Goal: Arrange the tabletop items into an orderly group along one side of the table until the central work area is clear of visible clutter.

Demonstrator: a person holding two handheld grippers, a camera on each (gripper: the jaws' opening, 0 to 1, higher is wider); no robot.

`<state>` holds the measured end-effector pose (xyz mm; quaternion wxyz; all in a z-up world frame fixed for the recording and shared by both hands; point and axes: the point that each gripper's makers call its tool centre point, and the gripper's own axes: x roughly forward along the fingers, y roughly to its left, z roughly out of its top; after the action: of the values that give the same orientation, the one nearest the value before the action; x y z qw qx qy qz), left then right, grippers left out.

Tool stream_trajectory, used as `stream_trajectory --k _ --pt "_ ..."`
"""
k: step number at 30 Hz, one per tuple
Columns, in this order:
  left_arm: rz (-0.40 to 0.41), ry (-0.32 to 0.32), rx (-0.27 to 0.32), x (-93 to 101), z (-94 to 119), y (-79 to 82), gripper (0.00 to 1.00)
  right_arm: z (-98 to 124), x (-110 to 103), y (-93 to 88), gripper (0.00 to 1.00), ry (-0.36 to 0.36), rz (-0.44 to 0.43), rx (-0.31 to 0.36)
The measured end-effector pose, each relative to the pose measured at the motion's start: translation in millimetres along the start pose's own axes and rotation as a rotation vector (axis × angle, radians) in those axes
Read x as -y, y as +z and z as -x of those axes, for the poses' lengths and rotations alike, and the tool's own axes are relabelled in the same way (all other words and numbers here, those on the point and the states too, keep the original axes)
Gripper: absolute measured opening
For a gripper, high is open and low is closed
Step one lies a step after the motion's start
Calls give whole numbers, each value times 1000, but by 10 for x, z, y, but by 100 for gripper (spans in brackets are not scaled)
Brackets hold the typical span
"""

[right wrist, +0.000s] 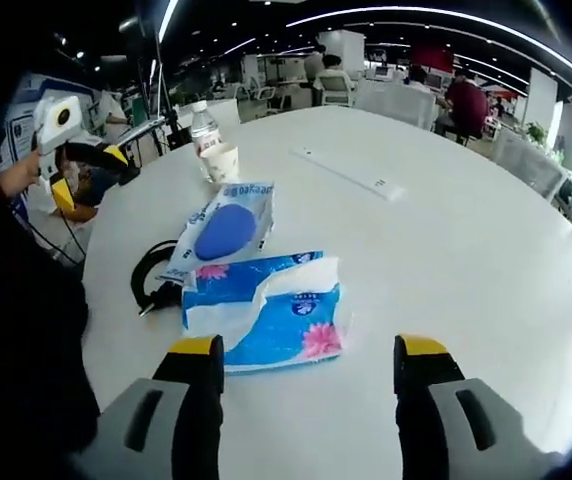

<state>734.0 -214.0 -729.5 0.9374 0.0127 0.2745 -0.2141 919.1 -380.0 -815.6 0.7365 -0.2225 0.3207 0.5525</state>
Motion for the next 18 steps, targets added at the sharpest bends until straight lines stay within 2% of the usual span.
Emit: stream_trajectory --k 5,10,15,18 --pt "-29 -34 -17 68 -165 -17 48 -67 7 23 56 -2 19 0" --pt "-71 -108 -38 199 -369 -33 40 -134 26 33 50 14 30 -3" --pt "-115 -164 -46 278 -607 1 37 -165 15 92 44 26 32 7" --pt "-124 -193 -49 311 -746 27 34 -220 64 86 43 33 20 6"
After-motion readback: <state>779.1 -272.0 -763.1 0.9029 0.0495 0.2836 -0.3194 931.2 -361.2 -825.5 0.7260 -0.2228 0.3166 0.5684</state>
